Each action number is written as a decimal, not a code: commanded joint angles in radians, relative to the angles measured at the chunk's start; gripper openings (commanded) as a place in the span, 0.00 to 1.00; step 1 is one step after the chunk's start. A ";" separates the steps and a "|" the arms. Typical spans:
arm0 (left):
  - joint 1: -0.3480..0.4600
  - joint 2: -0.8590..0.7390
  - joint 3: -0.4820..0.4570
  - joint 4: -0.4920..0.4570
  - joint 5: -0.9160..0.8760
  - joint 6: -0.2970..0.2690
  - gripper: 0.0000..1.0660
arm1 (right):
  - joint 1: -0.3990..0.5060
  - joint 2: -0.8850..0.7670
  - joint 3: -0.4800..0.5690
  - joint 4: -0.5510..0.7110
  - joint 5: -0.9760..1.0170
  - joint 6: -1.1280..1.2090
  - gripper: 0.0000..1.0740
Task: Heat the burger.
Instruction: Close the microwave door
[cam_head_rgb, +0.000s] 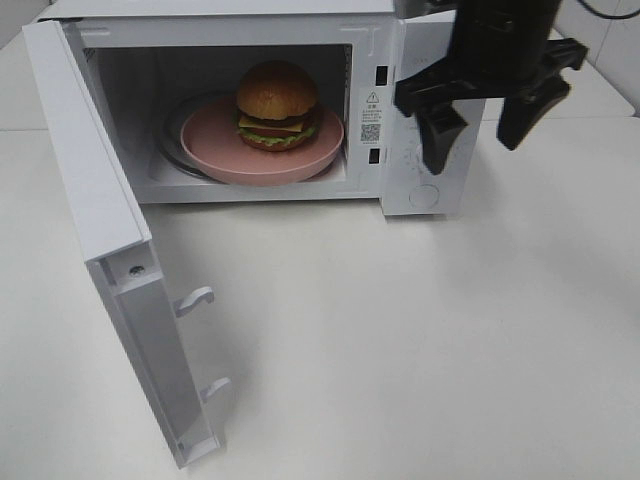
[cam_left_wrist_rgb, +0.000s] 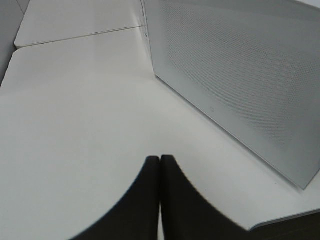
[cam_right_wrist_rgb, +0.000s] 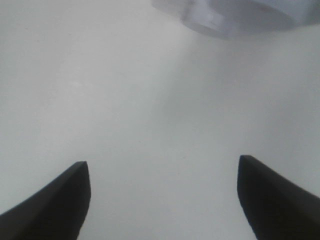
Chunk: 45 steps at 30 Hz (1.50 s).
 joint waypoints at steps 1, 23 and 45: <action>-0.002 -0.020 0.003 0.001 -0.011 0.002 0.00 | -0.101 -0.060 0.071 -0.004 0.007 0.011 0.71; -0.002 -0.020 0.003 -0.006 -0.011 0.002 0.00 | -0.302 -0.584 0.534 0.002 -0.038 0.023 0.71; -0.002 -0.020 0.003 -0.020 -0.011 0.002 0.00 | -0.302 -1.235 1.089 -0.004 -0.125 -0.013 0.71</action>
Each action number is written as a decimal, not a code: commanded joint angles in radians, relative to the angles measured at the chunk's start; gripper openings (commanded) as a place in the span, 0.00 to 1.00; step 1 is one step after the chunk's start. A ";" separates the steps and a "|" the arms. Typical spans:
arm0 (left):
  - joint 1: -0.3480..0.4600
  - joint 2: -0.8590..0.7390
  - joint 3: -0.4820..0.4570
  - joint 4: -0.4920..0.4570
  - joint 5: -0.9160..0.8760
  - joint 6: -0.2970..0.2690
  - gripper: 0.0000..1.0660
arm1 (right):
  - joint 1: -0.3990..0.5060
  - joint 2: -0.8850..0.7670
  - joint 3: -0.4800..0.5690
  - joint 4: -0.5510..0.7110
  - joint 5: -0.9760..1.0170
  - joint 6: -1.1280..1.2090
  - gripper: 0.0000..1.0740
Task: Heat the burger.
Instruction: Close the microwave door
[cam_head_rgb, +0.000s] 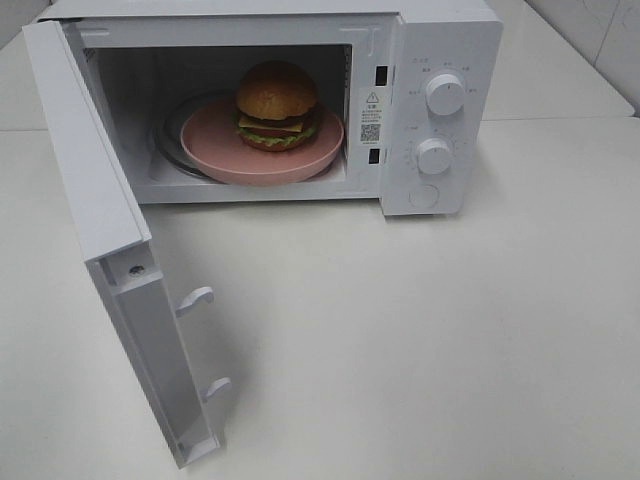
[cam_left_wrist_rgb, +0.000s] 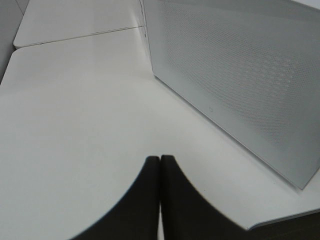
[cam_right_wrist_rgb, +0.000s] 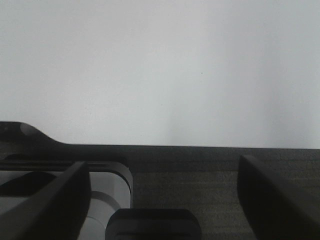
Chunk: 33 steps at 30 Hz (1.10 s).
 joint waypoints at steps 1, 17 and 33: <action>-0.002 -0.020 0.003 -0.015 -0.011 0.002 0.00 | 0.000 -0.065 0.040 -0.001 -0.028 -0.012 0.71; -0.002 -0.020 -0.022 -0.037 -0.084 0.002 0.00 | 0.000 -0.555 0.078 0.022 -0.120 -0.034 0.69; -0.002 0.234 -0.016 -0.074 -0.411 0.008 0.00 | 0.000 -0.729 0.078 0.048 -0.120 -0.064 0.62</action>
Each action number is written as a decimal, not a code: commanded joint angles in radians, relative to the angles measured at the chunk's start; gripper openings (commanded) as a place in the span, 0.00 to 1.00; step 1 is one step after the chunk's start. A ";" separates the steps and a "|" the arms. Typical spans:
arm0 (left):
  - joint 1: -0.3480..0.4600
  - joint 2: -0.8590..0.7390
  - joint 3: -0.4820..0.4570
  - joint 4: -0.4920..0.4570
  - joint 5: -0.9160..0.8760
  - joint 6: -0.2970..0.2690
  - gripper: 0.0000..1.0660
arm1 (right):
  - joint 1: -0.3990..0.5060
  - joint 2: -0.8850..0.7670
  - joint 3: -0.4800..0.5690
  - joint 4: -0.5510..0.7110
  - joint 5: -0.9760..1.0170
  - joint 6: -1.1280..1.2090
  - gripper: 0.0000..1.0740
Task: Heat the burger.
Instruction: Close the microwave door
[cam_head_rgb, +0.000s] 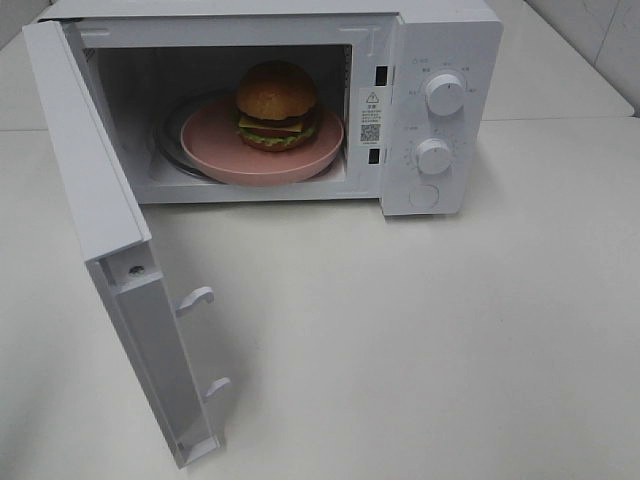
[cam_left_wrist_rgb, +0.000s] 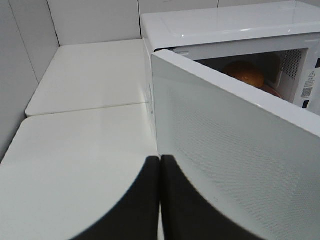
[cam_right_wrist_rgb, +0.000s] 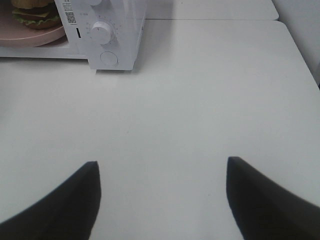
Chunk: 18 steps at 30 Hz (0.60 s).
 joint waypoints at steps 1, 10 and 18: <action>-0.002 0.131 -0.003 -0.013 -0.079 0.007 0.00 | -0.001 -0.025 0.004 0.000 -0.016 -0.006 0.62; -0.002 0.465 -0.003 -0.073 -0.252 0.134 0.00 | -0.001 -0.025 0.004 0.000 -0.016 -0.006 0.62; -0.002 0.713 -0.003 -0.297 -0.406 0.389 0.00 | -0.001 -0.025 0.004 0.000 -0.016 -0.006 0.62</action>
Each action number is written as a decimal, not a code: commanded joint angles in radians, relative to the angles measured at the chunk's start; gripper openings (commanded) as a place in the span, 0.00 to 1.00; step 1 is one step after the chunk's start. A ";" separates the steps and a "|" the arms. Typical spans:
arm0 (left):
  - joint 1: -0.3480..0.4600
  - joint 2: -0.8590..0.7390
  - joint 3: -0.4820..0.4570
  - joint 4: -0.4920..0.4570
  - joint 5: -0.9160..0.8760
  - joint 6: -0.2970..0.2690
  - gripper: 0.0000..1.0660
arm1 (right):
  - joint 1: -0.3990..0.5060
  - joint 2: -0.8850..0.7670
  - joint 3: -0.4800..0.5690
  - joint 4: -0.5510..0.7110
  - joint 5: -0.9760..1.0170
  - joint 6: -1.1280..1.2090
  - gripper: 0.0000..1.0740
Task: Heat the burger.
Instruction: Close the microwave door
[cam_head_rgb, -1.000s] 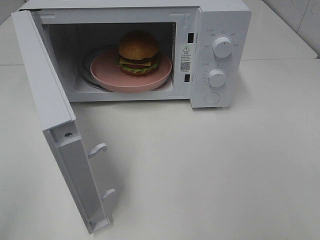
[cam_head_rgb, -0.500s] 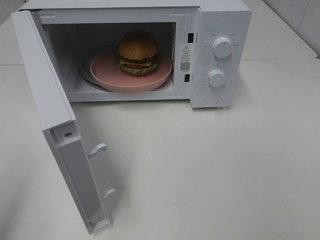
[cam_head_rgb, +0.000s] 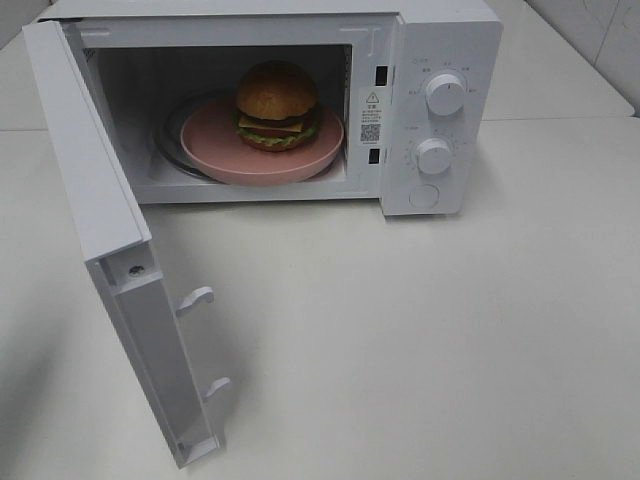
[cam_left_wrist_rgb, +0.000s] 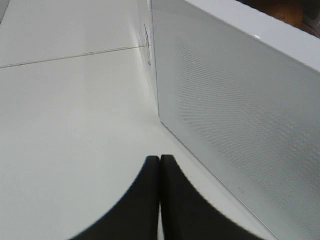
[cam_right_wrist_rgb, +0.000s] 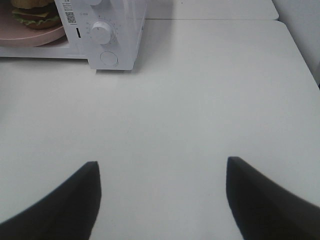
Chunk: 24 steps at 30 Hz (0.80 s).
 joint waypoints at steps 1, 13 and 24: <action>-0.002 0.072 -0.003 -0.096 -0.063 0.102 0.00 | -0.001 -0.025 0.004 0.000 -0.016 -0.006 0.62; -0.128 0.414 -0.089 -0.363 -0.150 0.536 0.00 | -0.001 -0.025 0.004 0.000 -0.016 -0.006 0.62; -0.258 0.625 -0.214 -0.393 -0.218 0.560 0.00 | -0.001 -0.025 0.004 0.000 -0.016 -0.006 0.62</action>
